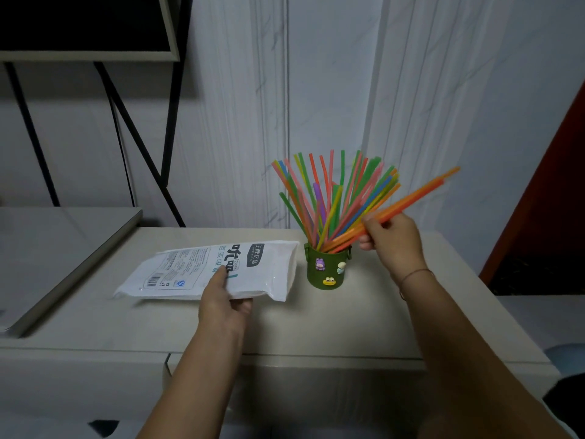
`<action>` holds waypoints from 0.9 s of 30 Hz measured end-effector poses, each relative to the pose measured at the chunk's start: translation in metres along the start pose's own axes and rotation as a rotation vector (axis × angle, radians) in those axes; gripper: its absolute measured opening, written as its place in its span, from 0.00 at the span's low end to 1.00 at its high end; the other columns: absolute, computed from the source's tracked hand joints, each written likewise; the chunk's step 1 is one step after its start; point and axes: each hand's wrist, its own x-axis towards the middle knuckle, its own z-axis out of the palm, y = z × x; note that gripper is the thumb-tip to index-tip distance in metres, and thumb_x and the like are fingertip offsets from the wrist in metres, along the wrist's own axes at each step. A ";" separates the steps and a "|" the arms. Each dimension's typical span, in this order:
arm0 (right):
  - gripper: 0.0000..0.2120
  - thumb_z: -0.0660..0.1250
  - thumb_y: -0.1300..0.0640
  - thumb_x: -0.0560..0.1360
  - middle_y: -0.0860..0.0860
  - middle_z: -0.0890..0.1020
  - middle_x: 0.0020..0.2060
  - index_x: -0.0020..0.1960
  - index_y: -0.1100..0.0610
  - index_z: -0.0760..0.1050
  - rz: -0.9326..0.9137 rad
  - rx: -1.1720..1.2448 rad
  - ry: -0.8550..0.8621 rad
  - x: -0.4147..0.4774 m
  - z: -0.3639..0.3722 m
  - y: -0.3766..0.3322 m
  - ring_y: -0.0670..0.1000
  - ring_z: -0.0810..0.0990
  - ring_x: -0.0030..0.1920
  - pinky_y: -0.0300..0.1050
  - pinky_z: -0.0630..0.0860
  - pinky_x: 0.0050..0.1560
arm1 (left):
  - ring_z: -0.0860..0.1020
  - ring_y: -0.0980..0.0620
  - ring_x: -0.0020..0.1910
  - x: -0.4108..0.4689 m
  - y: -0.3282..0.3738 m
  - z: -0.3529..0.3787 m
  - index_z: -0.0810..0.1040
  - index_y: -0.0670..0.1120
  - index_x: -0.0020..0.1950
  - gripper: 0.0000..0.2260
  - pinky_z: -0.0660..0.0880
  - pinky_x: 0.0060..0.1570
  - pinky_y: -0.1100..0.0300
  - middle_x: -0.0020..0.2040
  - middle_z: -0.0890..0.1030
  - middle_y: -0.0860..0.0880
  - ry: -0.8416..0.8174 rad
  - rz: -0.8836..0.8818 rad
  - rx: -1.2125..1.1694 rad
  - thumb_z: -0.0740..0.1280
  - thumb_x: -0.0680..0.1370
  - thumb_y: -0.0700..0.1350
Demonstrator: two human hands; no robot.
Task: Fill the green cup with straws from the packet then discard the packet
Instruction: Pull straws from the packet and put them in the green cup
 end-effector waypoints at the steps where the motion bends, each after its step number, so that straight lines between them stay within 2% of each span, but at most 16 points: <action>1: 0.08 0.62 0.58 0.77 0.52 0.80 0.28 0.43 0.60 0.77 -0.009 -0.042 -0.027 0.001 0.005 0.000 0.45 0.79 0.25 0.38 0.79 0.32 | 0.82 0.51 0.42 0.000 0.000 0.000 0.75 0.48 0.62 0.15 0.81 0.33 0.52 0.47 0.83 0.49 0.001 -0.001 0.006 0.68 0.76 0.39; 3: 0.09 0.61 0.57 0.77 0.52 0.79 0.27 0.43 0.60 0.77 -0.017 -0.116 -0.066 0.003 0.015 0.001 0.44 0.79 0.24 0.36 0.77 0.30 | 0.82 0.51 0.42 0.000 -0.001 0.001 0.75 0.48 0.61 0.14 0.81 0.33 0.52 0.46 0.83 0.49 -0.002 -0.008 0.014 0.68 0.76 0.39; 7: 0.07 0.60 0.63 0.76 0.53 0.79 0.28 0.44 0.61 0.77 0.043 -0.229 -0.183 0.008 0.030 0.003 0.49 0.78 0.27 0.44 0.79 0.37 | 0.83 0.50 0.43 -0.001 -0.001 0.002 0.75 0.49 0.61 0.15 0.82 0.36 0.50 0.47 0.84 0.48 -0.028 -0.032 0.005 0.68 0.75 0.38; 10: 0.08 0.60 0.63 0.76 0.52 0.79 0.28 0.42 0.62 0.77 0.064 -0.312 -0.235 0.005 0.036 0.008 0.49 0.78 0.27 0.41 0.77 0.35 | 0.83 0.50 0.43 -0.003 0.000 0.004 0.75 0.48 0.61 0.15 0.82 0.33 0.51 0.46 0.84 0.48 -0.041 -0.041 -0.014 0.68 0.75 0.37; 15: 0.06 0.63 0.63 0.74 0.53 0.80 0.29 0.44 0.64 0.79 0.086 -0.262 -0.225 -0.001 0.034 0.015 0.49 0.78 0.27 0.42 0.78 0.36 | 0.83 0.49 0.44 -0.006 0.001 0.005 0.75 0.48 0.62 0.16 0.81 0.35 0.49 0.47 0.84 0.47 -0.059 -0.042 -0.025 0.67 0.76 0.36; 17: 0.02 0.66 0.63 0.73 0.52 0.81 0.30 0.43 0.59 0.77 0.065 -0.173 -0.207 -0.005 0.028 0.013 0.49 0.79 0.28 0.42 0.80 0.36 | 0.83 0.49 0.44 -0.006 0.002 0.004 0.75 0.48 0.63 0.16 0.81 0.35 0.49 0.48 0.84 0.47 -0.064 -0.042 -0.023 0.67 0.76 0.36; 20: 0.05 0.67 0.62 0.73 0.51 0.81 0.31 0.42 0.53 0.76 0.042 -0.052 -0.163 -0.008 0.018 0.009 0.50 0.80 0.30 0.44 0.81 0.39 | 0.82 0.50 0.44 -0.007 0.003 0.004 0.75 0.47 0.63 0.16 0.81 0.36 0.49 0.48 0.83 0.47 -0.087 -0.041 -0.003 0.66 0.76 0.36; 23: 0.04 0.65 0.60 0.75 0.53 0.81 0.31 0.46 0.59 0.78 0.017 -0.066 -0.095 -0.009 0.016 0.007 0.50 0.80 0.30 0.45 0.81 0.39 | 0.82 0.49 0.45 -0.008 0.001 0.004 0.76 0.48 0.61 0.14 0.81 0.43 0.49 0.48 0.83 0.47 -0.095 -0.045 0.031 0.66 0.77 0.36; 27: 0.06 0.64 0.58 0.76 0.54 0.80 0.30 0.44 0.60 0.76 0.013 -0.086 -0.047 -0.011 0.022 0.009 0.52 0.79 0.30 0.49 0.81 0.42 | 0.82 0.49 0.45 -0.008 0.000 0.003 0.76 0.47 0.54 0.09 0.81 0.42 0.51 0.48 0.84 0.47 -0.120 -0.056 0.105 0.66 0.77 0.36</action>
